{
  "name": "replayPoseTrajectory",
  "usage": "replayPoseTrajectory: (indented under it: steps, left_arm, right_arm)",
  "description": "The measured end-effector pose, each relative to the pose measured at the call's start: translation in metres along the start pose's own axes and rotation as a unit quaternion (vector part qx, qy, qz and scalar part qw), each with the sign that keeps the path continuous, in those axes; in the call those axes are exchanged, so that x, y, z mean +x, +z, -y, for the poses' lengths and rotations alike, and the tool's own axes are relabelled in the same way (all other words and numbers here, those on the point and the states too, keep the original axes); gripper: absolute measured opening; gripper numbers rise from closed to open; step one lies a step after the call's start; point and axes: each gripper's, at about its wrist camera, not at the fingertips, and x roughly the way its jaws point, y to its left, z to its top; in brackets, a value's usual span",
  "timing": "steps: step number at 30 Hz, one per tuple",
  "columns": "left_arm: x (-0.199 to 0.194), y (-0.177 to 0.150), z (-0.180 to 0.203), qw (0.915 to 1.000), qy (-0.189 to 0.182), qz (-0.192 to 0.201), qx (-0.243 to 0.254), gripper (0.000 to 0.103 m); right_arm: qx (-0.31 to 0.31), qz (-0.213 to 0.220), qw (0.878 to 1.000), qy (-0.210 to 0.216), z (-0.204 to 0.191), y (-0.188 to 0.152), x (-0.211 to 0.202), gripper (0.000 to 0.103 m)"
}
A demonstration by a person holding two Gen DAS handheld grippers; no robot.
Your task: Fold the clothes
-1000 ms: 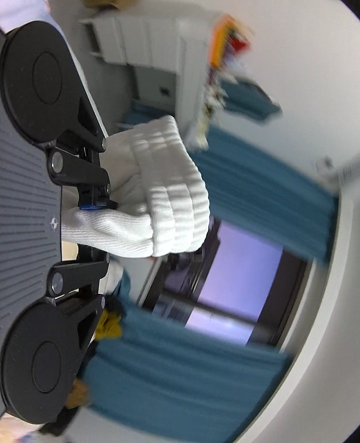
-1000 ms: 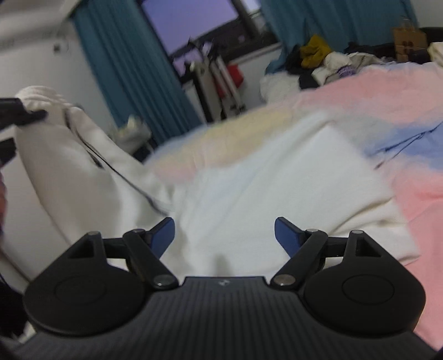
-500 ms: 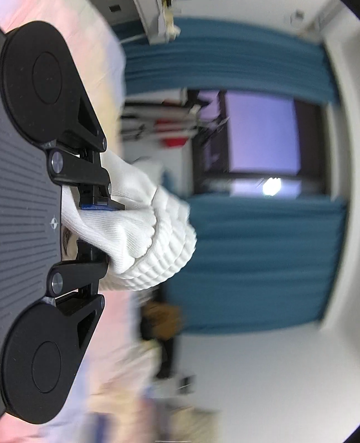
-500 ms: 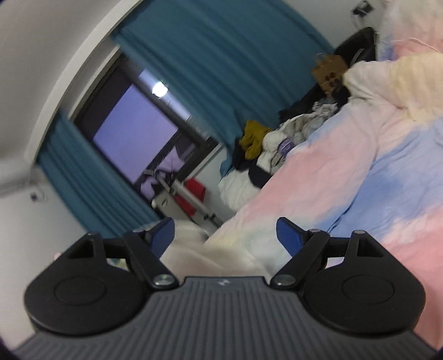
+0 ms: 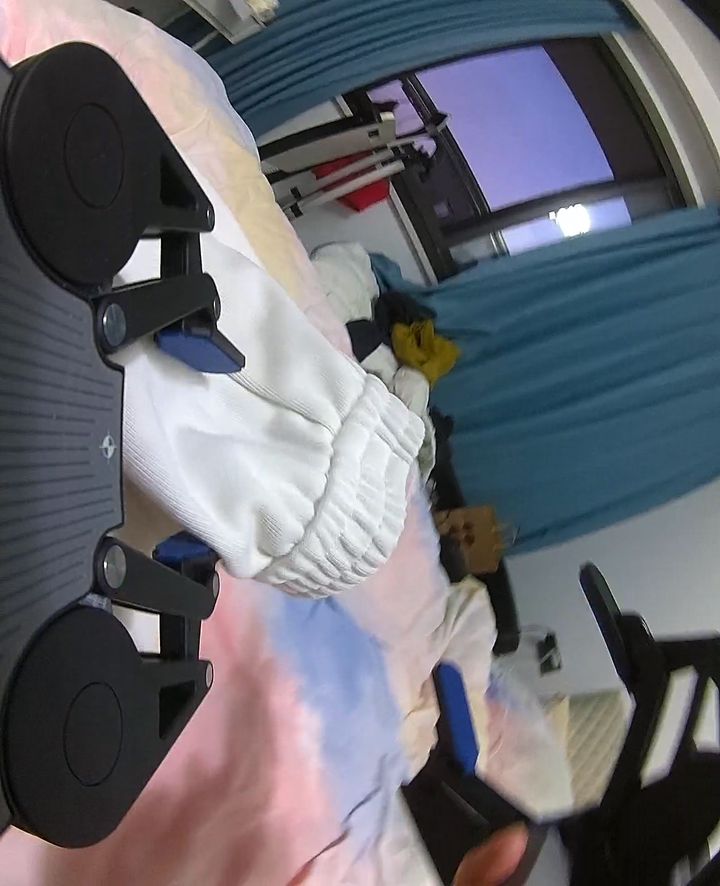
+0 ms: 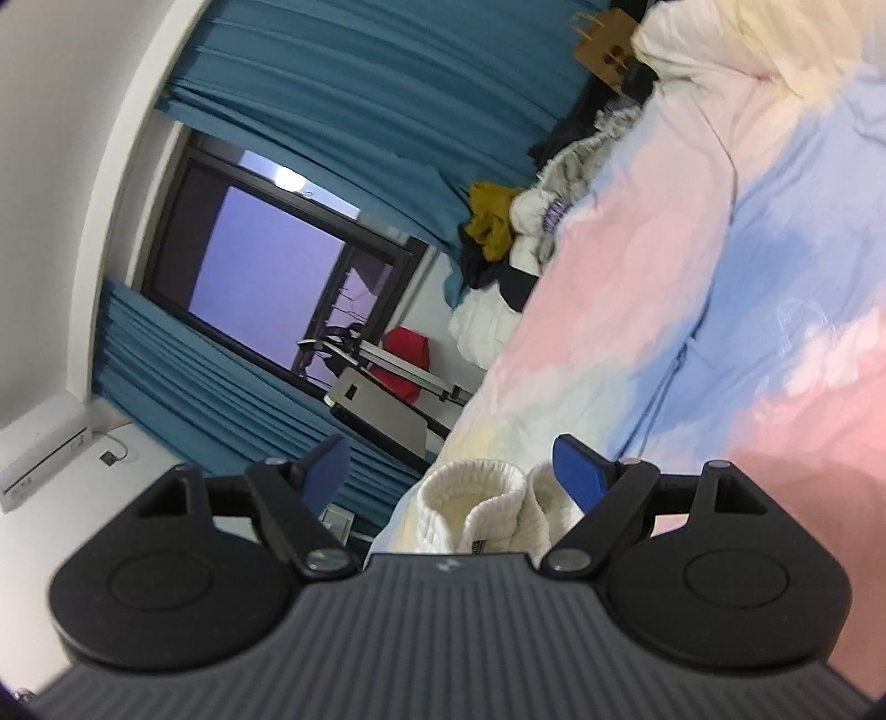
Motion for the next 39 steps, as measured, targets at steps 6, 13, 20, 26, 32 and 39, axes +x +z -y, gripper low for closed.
replayPoseTrajectory:
  steps: [6, 13, 20, 26, 32, 39]
  left_arm:
    - [-0.052, -0.025, -0.030, 0.9998, -0.002, -0.016, 0.013, 0.074]
    - [-0.066, -0.050, -0.072, 0.9960, 0.067, -0.044, -0.039, 0.079]
    - [-0.065, -0.050, -0.098, 0.9902, 0.084, -0.066, -0.090, 0.080]
    - [-0.059, -0.048, -0.103, 0.9873, 0.091, -0.074, -0.107, 0.081]
    - [-0.064, -0.044, -0.110, 0.9843, 0.086, -0.074, -0.135, 0.081]
    - [-0.103, -0.030, -0.128, 0.9780, 0.073, -0.040, -0.191, 0.081]
  right_arm:
    - [-0.039, -0.055, 0.997, -0.031, -0.011, -0.012, 0.031, 0.083]
    - [-0.139, -0.079, 0.983, -0.094, -0.025, -0.038, 0.088, 0.083]
    - [-0.058, -0.115, 0.989, -0.073, 0.013, -0.035, 0.116, 0.087]
    - [-0.155, -0.153, 0.975, -0.050, -0.026, -0.047, 0.122, 0.087]
    - [-0.225, -0.161, 0.955, -0.109, -0.023, -0.066, 0.130, 0.079]
    - [-0.254, -0.100, 0.958, -0.092, -0.047, -0.050, 0.106, 0.042]
